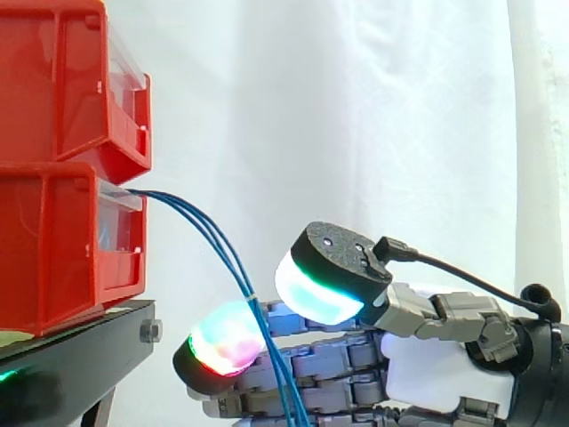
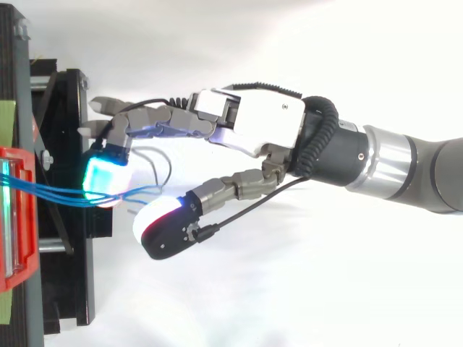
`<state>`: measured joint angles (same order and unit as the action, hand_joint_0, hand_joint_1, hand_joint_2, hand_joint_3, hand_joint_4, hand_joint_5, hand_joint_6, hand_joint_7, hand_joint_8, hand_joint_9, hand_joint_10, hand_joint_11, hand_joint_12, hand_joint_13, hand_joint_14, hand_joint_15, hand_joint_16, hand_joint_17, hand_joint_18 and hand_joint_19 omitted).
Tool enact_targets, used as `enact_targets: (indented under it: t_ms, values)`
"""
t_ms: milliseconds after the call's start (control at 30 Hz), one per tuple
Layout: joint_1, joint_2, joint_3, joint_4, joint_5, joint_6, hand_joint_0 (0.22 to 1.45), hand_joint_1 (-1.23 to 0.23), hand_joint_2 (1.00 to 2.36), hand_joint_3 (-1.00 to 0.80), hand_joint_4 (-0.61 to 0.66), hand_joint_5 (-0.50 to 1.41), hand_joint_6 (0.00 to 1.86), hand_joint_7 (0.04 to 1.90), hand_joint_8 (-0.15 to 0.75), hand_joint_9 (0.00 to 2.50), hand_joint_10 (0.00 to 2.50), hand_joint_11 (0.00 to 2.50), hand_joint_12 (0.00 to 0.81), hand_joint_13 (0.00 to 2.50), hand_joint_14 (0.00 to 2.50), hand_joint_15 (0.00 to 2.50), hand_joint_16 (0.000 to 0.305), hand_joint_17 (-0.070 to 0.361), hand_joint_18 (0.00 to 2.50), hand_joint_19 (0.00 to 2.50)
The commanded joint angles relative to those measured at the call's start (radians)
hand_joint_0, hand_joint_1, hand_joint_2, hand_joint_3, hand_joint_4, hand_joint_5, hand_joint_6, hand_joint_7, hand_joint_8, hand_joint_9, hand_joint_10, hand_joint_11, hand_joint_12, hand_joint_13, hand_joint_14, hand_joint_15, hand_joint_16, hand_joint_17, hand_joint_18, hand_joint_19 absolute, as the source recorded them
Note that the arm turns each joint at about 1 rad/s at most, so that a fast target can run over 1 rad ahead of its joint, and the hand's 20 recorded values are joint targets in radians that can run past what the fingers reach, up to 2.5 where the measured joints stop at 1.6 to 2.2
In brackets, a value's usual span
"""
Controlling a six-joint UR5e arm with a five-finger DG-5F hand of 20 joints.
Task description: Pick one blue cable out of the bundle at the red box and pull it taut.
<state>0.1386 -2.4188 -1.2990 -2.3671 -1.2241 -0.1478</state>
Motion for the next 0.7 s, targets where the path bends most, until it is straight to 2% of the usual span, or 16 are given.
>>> enact_targets:
  t_ms: [0, 167, 333, 667]
  values:
    - [0.001, 0.0, 0.001, 0.005, 0.005, -0.007, 0.57, -0.71, 1.0, -0.5, 0.35, -0.13, 0.5, 1.09, 0.299, 0.31, 0.0, 0.01, 0.353, 0.09, 0.0, 0.04, 0.055, 0.124, 0.08, 0.11]
    - [0.001, 0.001, 0.007, 0.0, 0.009, -0.013, 0.59, -0.73, 1.0, -0.47, 0.3, -0.11, 0.5, 1.2, 0.297, 0.31, 0.0, 0.02, 0.351, 0.09, 0.0, 0.04, 0.054, 0.122, 0.09, 0.11]
    - [0.001, 0.001, 0.017, 0.0, 0.009, -0.013, 0.6, -0.74, 1.0, -0.45, 0.26, -0.12, 0.53, 1.16, 0.297, 0.32, 0.0, 0.02, 0.35, 0.1, 0.0, 0.04, 0.054, 0.121, 0.1, 0.11]
    - [0.009, 0.001, 0.021, -0.001, 0.009, -0.029, 0.58, -0.74, 1.0, -0.5, 0.3, -0.12, 0.51, 1.17, 0.299, 0.32, 0.0, 0.03, 0.351, 0.1, 0.0, 0.04, 0.054, 0.122, 0.1, 0.12]
